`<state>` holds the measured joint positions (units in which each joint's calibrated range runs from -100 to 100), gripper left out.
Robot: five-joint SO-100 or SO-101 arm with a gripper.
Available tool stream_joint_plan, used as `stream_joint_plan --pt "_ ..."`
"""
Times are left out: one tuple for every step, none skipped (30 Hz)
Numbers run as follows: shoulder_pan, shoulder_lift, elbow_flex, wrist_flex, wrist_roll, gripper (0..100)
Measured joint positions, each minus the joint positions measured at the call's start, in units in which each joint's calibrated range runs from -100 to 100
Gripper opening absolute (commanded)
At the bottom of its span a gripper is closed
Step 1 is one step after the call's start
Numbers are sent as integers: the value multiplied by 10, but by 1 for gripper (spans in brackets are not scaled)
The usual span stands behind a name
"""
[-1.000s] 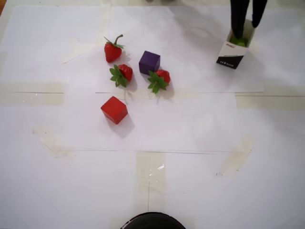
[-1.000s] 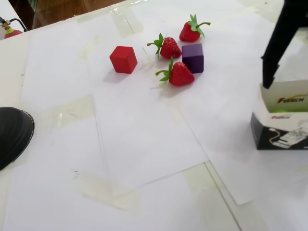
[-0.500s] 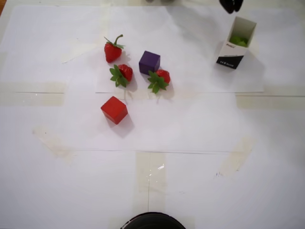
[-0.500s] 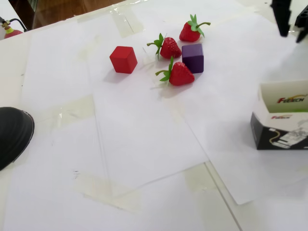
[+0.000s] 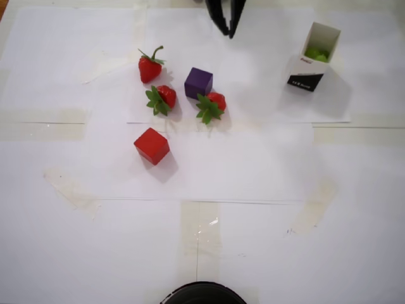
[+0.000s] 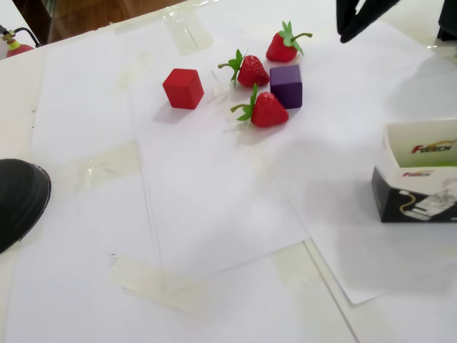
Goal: Pick up the grapes and place them in the box.
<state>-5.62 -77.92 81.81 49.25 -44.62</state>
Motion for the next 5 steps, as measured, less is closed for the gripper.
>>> stream_joint_plan --pt "4 -18 21 -2 0 0" --pt "4 -36 41 -2 0 0" --pt "4 -52 57 -2 0 0" --pt "4 -70 74 -2 0 0" --pt "4 -87 93 -2 0 0"
